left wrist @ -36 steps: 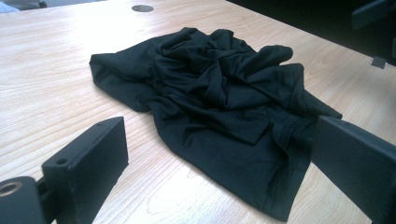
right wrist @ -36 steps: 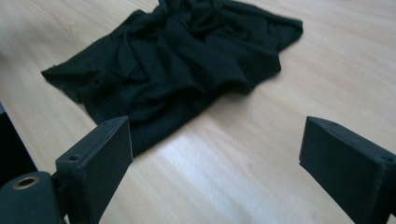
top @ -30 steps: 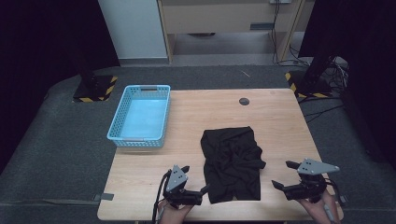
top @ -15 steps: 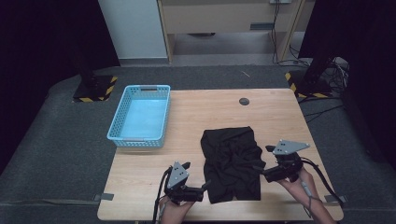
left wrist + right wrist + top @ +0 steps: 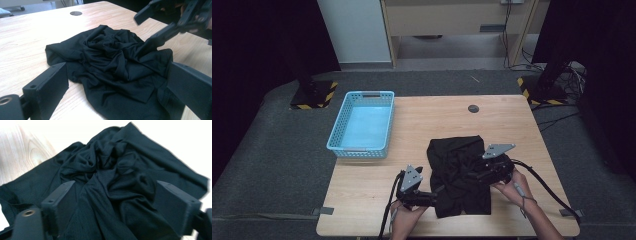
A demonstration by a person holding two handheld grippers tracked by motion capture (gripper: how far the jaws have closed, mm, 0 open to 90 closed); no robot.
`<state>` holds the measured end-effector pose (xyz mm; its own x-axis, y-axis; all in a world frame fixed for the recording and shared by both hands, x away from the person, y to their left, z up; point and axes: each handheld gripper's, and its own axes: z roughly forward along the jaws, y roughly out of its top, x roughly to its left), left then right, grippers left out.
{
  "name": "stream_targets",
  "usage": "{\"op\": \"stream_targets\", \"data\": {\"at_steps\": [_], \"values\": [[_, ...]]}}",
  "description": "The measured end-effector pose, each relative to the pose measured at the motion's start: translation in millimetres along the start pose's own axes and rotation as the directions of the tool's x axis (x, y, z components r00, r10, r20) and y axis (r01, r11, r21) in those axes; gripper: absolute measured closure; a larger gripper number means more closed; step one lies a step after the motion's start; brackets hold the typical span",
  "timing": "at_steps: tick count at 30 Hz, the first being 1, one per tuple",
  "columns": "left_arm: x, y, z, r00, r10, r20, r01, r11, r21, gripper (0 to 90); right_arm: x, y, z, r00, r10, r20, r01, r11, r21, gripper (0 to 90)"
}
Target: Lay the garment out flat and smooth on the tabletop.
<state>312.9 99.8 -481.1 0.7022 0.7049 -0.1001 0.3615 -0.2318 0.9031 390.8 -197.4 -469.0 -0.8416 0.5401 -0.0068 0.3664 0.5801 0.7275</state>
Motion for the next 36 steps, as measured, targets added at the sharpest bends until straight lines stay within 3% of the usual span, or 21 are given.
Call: {"op": "stream_targets", "data": {"at_steps": [9,15,19,23,28,36], "values": [[3.0,3.3,16.8,1.0000,0.002,0.009,-0.002,1.0000,0.005,3.8,-5.2,-6.5,24.2,0.9984,-0.034,-0.045,0.037,0.997,0.069,40.9],[6.3,1.9,22.9,0.9999,0.002,0.010,-0.002,0.9999,0.011,4.7,-7.8,-10.2,33.2,0.9964,-0.056,-0.064,0.062,0.994,0.093,65.5],[7.7,1.2,25.0,0.9999,0.010,0.007,-0.010,0.9998,0.016,5.3,-9.6,-11.8,36.9,0.9957,-0.043,-0.082,0.052,0.992,0.116,81.5],[8.1,1.3,25.5,0.9999,0.010,0.012,-0.010,0.9998,0.017,6.0,-11.3,-10.8,36.5,0.9958,-0.013,-0.091,0.025,0.992,0.125,84.5],[8.3,1.7,25.3,0.9994,0.029,0.018,-0.029,0.9995,0.006,9.3,-10.8,-8.1,27.3,0.9964,-0.015,-0.083,0.025,0.992,0.126,84.9],[10.8,0.4,31.6,0.9994,0.018,0.029,-0.019,0.9997,0.017,9.5,-18.1,-10.2,-0.5,0.9981,0.006,-0.061,0.000,0.995,0.099,85.2]]}}
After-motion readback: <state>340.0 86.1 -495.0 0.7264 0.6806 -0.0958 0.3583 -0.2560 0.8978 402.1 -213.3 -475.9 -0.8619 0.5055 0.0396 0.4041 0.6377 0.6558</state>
